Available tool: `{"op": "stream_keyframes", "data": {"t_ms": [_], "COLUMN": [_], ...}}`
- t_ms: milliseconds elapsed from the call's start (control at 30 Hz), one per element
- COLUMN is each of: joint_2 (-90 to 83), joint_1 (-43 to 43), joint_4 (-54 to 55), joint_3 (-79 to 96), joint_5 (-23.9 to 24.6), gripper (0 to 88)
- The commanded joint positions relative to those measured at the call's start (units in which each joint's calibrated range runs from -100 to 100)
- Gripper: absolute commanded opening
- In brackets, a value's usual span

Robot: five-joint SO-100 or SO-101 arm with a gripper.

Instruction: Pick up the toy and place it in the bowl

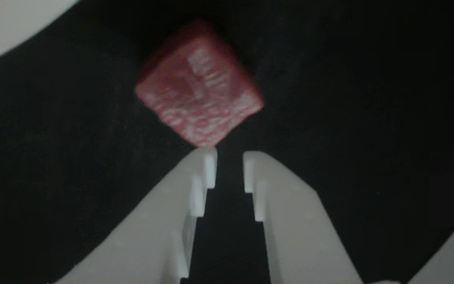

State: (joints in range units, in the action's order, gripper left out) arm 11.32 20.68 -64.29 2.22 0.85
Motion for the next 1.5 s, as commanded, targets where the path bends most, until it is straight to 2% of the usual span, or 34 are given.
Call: {"op": "stream_keyframes", "data": {"t_ms": [0, 967, 1000, 1100, 1333, 1467], "joint_2": [0.5, -0.3, -0.3, -0.3, -0.3, -0.3], "joint_1": [1.4, 1.1, 1.0, 1.9, 2.6, 2.4], "joint_4": [-1.1, -3.6, -3.6, -3.9, -4.0, -4.5], "joint_3": [-4.1, -4.1, -4.1, -4.1, -4.1, -4.1], "joint_5": [-0.4, -0.4, -1.0, -8.1, -18.6, -19.2], "gripper": [2.3, 2.7, 2.8, 3.0, 3.0, 3.0]}}
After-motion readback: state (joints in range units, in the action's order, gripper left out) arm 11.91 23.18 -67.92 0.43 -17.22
